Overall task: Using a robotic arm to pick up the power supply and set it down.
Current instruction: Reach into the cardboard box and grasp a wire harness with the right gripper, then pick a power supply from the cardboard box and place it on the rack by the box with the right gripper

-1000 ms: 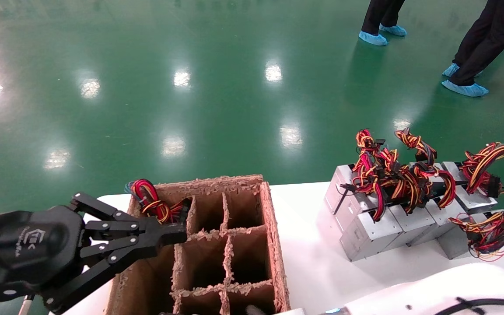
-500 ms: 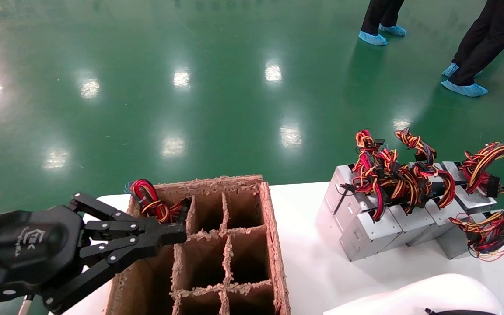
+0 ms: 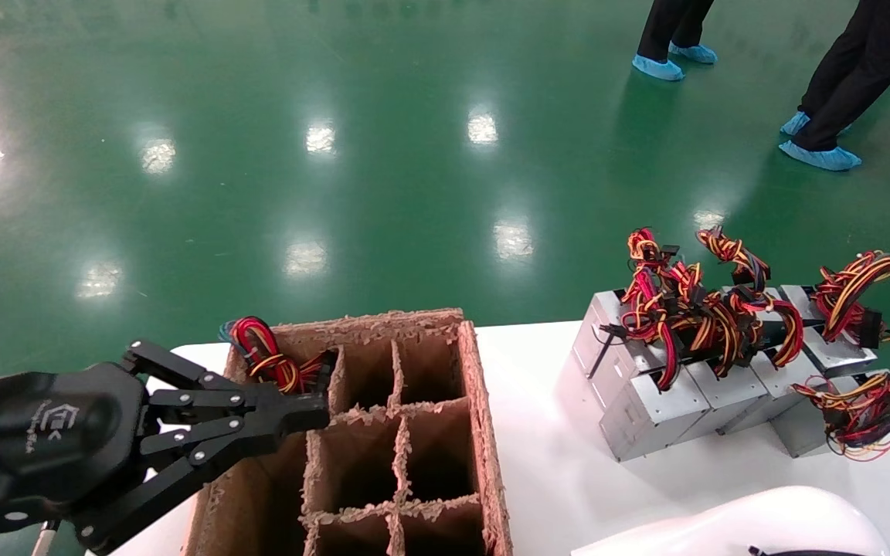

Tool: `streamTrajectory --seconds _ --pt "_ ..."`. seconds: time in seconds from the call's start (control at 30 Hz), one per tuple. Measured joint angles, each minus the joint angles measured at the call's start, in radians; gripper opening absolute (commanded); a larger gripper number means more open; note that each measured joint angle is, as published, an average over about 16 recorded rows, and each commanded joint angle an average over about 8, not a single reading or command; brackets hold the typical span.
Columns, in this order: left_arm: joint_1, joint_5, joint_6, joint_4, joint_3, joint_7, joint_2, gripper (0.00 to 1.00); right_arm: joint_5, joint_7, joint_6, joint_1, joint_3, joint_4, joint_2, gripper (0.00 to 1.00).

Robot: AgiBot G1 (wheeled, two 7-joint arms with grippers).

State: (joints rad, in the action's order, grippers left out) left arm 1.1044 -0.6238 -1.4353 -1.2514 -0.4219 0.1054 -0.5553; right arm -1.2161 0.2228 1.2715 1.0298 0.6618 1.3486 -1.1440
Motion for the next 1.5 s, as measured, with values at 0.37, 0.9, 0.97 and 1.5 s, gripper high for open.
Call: streamTrajectory --seconds 0.37,0.9,0.97,1.5 --pt "0.0 0.0 0.0 0.0 0.0 0.0 0.0 0.0 0.003 -0.002 0.002 0.006 -0.004 0.003 0.003 0.0" --pt "0.0 0.0 0.0 0.0 0.0 0.0 0.0 0.0 0.135 0.031 0.053 -0.011 -0.051 0.003 0.045 0.0" --pt "0.0 0.0 0.0 0.0 0.0 0.0 0.0 0.0 0.166 0.037 0.061 -0.018 -0.063 0.002 0.054 0.0" --pt "0.0 0.0 0.0 0.0 0.0 0.0 0.0 0.0 0.415 0.106 0.1 -0.068 -0.172 -0.023 0.134 0.0"
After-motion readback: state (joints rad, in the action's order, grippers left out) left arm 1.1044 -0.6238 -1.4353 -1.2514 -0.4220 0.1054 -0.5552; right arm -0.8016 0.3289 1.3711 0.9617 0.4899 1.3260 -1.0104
